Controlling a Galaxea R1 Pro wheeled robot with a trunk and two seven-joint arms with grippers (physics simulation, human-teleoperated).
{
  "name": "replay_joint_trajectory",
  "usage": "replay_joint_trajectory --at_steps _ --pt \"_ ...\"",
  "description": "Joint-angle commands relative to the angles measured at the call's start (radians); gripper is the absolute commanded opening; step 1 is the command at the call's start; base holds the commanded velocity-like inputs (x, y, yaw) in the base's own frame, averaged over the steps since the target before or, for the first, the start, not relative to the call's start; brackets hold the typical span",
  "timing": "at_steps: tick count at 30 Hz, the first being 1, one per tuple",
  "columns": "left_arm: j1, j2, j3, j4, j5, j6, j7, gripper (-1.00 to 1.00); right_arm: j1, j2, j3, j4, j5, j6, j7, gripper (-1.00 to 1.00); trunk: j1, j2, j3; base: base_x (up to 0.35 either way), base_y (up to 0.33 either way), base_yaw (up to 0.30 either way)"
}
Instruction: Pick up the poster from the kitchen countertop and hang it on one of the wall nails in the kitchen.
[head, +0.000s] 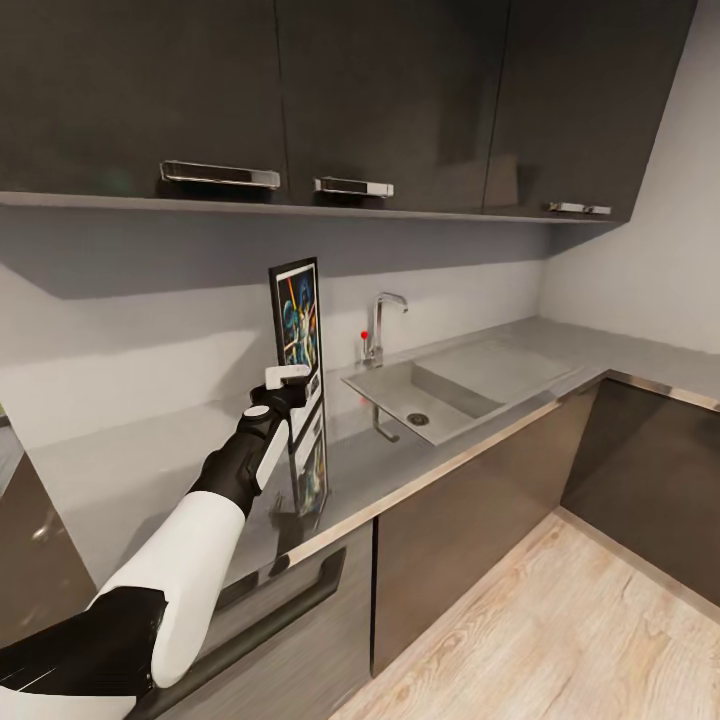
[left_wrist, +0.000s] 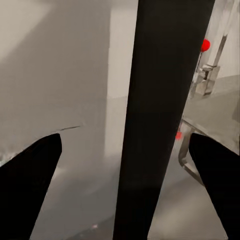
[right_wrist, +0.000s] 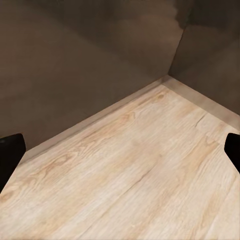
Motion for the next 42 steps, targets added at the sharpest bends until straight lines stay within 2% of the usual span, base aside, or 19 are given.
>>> replay_joint_trajectory --at_steps 1,19,27,42 --pt "0.000 0.000 -0.001 -0.002 0.000 0.006 0.003 -1.00 0.000 -0.001 0.000 -0.001 0.001 -0.002 0.000 1.00 0.000 -0.001 -0.001 0.003 0.000 0.000" --pt "0.000 0.000 -0.002 -0.010 0.000 0.006 0.003 -1.00 0.000 0.000 -0.001 -0.002 0.001 -0.002 0.000 1.00 0.000 -0.001 -0.001 0.000 0.000 0.000" --pt "0.000 0.000 0.001 -0.075 0.000 0.013 0.003 -1.00 0.000 0.000 -0.001 -0.002 0.001 -0.002 0.000 1.00 0.000 -0.001 -0.001 0.000 0.000 0.000" --pt "0.000 0.000 0.003 -0.088 0.000 0.014 0.002 -1.00 0.000 0.000 -0.001 -0.002 0.001 -0.002 0.000 1.00 0.000 -0.001 -0.001 -0.076 0.000 0.000"
